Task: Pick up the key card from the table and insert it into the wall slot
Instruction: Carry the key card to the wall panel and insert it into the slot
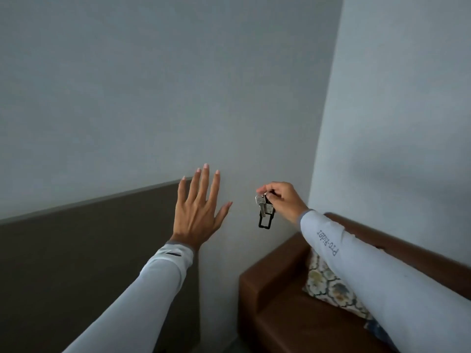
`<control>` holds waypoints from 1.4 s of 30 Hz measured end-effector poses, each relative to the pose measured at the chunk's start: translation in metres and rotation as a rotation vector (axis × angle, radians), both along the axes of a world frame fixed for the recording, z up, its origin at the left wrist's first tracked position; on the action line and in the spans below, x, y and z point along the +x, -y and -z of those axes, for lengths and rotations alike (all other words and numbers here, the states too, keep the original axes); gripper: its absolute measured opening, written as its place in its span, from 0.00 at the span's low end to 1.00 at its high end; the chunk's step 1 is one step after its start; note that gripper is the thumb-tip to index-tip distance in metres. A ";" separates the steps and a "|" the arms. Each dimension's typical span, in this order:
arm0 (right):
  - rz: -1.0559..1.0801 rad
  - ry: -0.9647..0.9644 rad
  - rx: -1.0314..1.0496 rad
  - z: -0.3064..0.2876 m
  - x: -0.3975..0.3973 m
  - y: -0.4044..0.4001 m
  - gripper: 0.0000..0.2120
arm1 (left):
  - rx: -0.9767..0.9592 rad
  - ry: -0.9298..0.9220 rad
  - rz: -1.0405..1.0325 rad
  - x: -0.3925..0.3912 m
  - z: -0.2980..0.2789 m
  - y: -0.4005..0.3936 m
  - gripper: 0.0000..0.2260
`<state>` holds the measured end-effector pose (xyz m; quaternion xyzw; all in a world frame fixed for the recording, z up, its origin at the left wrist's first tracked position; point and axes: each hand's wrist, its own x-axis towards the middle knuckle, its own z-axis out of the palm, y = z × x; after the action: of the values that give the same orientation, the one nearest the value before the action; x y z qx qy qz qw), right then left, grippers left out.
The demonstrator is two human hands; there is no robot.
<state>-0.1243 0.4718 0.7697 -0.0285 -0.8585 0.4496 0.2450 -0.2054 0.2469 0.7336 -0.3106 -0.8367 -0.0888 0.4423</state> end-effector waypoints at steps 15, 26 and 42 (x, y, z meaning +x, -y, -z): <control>0.463 -0.092 -0.033 -0.086 0.343 -0.288 0.17 | 0.017 -0.109 0.416 0.241 -0.083 -0.352 0.34; 0.740 -0.188 -0.066 -0.112 0.589 -0.471 0.14 | 0.023 -0.115 0.614 0.439 -0.099 -0.571 0.34; 0.897 -0.205 0.068 -0.107 0.719 -0.675 0.12 | 0.038 -0.154 0.763 0.555 -0.096 -0.809 0.34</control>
<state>0.5948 1.1464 0.8771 -0.3444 -0.7472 0.2711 0.4997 0.3491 1.0557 0.8300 -0.5969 -0.6237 -0.2387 0.4447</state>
